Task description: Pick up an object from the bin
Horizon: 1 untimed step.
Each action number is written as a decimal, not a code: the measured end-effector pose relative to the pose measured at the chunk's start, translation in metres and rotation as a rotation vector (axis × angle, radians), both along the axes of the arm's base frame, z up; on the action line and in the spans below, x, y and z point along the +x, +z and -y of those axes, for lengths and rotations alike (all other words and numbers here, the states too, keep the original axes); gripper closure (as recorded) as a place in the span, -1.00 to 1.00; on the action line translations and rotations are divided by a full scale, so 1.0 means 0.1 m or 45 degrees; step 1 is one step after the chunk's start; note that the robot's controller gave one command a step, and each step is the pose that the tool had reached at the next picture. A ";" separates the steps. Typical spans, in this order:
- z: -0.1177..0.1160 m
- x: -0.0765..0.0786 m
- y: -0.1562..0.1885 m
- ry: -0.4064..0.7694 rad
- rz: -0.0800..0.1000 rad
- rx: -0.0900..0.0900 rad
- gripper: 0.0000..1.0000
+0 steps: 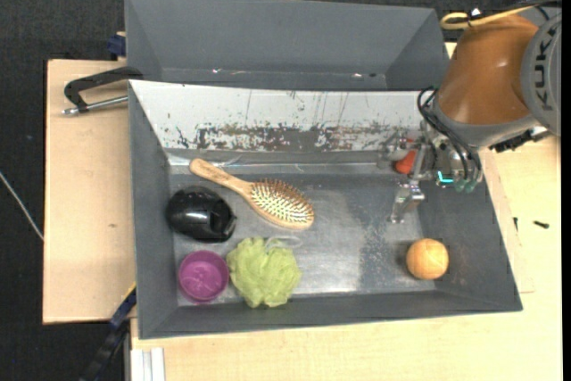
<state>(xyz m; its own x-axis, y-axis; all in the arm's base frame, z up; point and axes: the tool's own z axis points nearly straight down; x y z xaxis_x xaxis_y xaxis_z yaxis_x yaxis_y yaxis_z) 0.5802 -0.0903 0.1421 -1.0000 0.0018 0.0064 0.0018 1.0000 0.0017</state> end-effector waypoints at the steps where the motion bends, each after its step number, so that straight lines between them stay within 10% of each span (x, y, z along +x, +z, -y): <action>1: 0.00 0.01 0.04 0.002 0.008 -0.001 -1.00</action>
Offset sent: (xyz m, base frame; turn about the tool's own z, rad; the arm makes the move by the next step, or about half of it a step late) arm -0.0196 0.0910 -0.0721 0.0882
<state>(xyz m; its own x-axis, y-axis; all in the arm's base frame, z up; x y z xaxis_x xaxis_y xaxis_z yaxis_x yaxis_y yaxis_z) 0.5815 -0.0899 0.1461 -1.0000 0.0002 0.0002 0.0002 1.0000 0.0008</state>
